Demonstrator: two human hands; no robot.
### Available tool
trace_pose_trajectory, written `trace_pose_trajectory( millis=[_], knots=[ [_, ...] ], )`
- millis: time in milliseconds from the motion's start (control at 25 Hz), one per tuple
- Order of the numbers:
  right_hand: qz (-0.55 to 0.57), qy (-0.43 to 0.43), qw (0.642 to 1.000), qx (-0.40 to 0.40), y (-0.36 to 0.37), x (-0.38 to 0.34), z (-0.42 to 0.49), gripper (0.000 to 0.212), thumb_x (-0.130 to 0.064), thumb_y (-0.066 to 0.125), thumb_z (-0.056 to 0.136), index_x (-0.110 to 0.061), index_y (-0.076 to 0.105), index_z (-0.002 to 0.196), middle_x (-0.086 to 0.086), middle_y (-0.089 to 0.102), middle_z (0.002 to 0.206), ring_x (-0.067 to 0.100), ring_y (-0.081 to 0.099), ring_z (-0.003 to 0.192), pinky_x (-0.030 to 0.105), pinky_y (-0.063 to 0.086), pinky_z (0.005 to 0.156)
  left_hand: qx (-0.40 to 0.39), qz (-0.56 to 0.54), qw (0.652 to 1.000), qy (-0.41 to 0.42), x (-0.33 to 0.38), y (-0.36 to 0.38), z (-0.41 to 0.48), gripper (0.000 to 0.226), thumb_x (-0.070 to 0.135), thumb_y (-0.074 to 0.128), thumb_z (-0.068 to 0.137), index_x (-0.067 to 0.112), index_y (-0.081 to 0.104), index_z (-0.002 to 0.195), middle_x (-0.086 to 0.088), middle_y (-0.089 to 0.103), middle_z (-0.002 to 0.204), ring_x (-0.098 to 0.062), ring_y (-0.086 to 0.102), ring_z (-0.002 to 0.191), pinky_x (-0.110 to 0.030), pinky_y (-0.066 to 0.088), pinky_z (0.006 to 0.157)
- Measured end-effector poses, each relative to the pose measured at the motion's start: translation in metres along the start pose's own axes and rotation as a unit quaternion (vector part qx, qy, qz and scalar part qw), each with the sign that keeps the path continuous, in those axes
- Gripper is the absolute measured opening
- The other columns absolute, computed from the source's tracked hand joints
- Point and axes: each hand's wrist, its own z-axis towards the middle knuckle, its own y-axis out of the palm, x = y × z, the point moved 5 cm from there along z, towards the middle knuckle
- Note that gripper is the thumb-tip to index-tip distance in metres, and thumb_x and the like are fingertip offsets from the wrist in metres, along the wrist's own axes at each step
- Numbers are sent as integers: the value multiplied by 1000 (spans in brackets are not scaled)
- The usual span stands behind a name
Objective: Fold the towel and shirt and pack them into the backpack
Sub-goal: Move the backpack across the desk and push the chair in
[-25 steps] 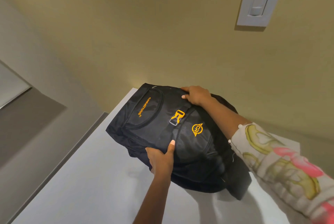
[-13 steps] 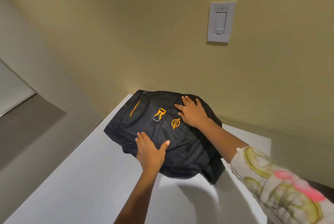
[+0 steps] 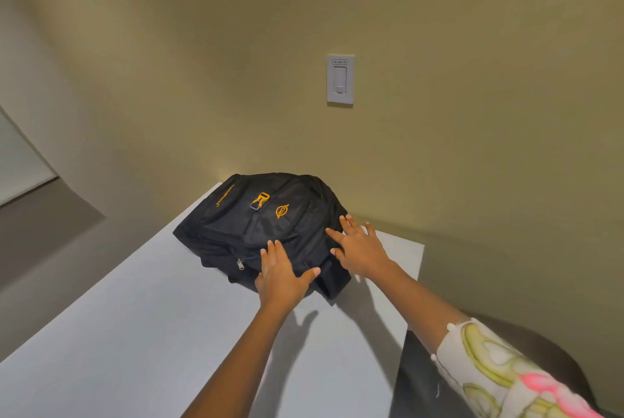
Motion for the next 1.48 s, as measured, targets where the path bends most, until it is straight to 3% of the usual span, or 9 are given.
trace_pose_trajectory(
  millis=[320,520,800,960,1120,1360,1480],
  knots=[
    [6,57,998,-2,1,57,-186,58,-41,41,101,-29,19,154,10,9,163,26,1,151,52,9,118,-100,-10,993,67,44,46,-145,108,62,61,82,12,-1,155,-4,-6,164,-24,-6,150,-54,18,115],
    [17,90,992,-83,15,90,-297,61,-43,43,100,-27,21,154,10,8,163,26,0,151,53,10,119,-156,9,979,132,87,82,-239,105,64,59,83,18,-2,155,-3,-6,163,-26,-3,150,-55,13,117],
    [74,165,962,-207,45,136,-428,61,-47,44,99,-28,24,154,6,12,163,24,1,151,51,10,118,-317,57,915,243,151,133,-349,106,67,63,78,23,5,155,-1,1,164,-25,1,150,-58,9,119],
    [158,200,929,-267,60,155,-482,60,-58,26,100,-27,32,151,4,23,160,26,15,149,45,15,119,-368,173,872,272,169,160,-394,111,72,64,72,24,8,155,0,6,164,-26,2,150,-61,-5,115],
    [213,192,923,-257,61,165,-521,64,-67,22,95,-34,30,151,1,26,159,25,22,147,45,17,119,-360,253,855,273,183,180,-421,117,75,66,67,24,9,155,-1,8,163,-29,-2,150,-65,-13,111],
    [180,148,949,-215,52,178,-570,71,-72,29,91,-37,20,152,0,27,159,28,27,145,52,22,114,-294,303,870,253,216,199,-458,109,65,72,70,20,19,153,-6,25,158,-29,16,148,-63,2,116],
    [160,98,964,-190,50,189,-597,90,-82,40,79,-37,15,153,-2,22,161,26,22,146,53,19,114,-232,332,878,255,217,210,-472,105,61,71,73,21,17,153,-5,23,159,-29,17,148,-62,4,116]
  ],
)
